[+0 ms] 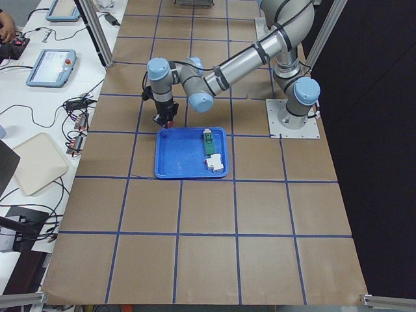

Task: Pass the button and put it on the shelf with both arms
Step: 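Carry the button toward the table center while the right gripper moves to meet it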

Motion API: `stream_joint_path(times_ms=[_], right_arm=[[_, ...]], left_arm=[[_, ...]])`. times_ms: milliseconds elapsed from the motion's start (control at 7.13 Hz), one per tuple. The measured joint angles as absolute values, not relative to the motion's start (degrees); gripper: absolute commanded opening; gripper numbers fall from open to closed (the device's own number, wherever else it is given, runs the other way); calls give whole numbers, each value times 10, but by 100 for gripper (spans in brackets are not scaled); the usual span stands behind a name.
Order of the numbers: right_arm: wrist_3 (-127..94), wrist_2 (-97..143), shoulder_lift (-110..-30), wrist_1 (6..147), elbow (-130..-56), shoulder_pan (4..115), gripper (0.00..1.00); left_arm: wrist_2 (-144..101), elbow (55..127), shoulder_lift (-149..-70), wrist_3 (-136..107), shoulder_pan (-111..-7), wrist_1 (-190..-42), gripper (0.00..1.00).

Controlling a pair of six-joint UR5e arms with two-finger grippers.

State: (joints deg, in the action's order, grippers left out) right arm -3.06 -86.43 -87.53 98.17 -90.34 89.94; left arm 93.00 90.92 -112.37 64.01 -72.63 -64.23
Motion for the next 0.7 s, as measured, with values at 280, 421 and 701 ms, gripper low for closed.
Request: stream_joint_path(times_ms=[280, 421, 701], right_arm=[[47, -803, -871, 971, -900, 893, 100], [136, -788, -871, 964, -901, 880, 100], [348, -772, -877, 927, -903, 824, 100]], left_arm=[[913, 856, -1111, 692, -827, -685, 0], [878, 839, -1111, 705, -864, -691, 0], [797, 821, -1112, 771, -909, -693, 0]])
